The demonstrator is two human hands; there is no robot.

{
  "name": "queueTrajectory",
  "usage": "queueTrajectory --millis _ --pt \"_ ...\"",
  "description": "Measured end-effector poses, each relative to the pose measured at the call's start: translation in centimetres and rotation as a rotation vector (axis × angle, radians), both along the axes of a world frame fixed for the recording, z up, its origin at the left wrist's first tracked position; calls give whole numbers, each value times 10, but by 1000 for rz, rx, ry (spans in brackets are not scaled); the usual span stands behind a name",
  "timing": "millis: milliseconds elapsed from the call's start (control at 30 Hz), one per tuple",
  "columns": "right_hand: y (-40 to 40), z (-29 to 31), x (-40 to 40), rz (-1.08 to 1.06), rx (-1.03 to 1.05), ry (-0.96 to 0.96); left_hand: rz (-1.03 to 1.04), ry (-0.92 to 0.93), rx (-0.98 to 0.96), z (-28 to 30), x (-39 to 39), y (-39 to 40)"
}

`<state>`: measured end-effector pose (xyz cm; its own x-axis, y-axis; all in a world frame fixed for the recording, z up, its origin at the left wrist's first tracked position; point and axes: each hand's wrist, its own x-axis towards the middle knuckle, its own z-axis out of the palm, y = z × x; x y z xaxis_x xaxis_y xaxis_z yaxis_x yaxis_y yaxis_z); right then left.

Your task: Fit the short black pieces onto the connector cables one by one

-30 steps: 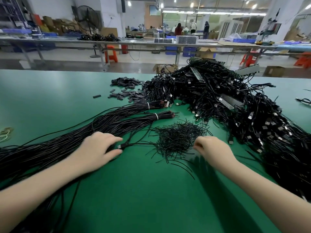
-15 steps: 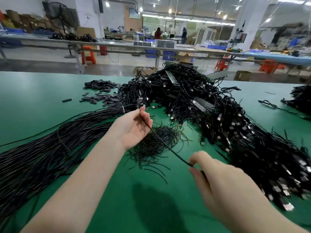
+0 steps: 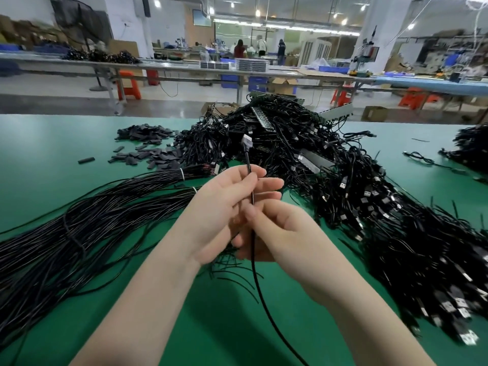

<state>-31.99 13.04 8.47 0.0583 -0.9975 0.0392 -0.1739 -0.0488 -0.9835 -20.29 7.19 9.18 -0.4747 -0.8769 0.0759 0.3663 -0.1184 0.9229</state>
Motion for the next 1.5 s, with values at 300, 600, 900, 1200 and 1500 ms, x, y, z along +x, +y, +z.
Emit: queueTrajectory --millis 300,600,900,1200,1500 --pt "-13 -11 -9 172 27 26 -84 -67 33 4 16 -10" --pt "-13 -15 -16 403 99 -79 -192 38 -9 6 16 -6" --pt "-18 -24 -24 488 97 1 -375 109 73 8 17 -7" --pt "-27 -30 -55 139 148 245 -661 -581 -168 -2 17 -3" --pt "-4 6 -41 125 -137 65 -209 -240 -128 -16 1 -11"
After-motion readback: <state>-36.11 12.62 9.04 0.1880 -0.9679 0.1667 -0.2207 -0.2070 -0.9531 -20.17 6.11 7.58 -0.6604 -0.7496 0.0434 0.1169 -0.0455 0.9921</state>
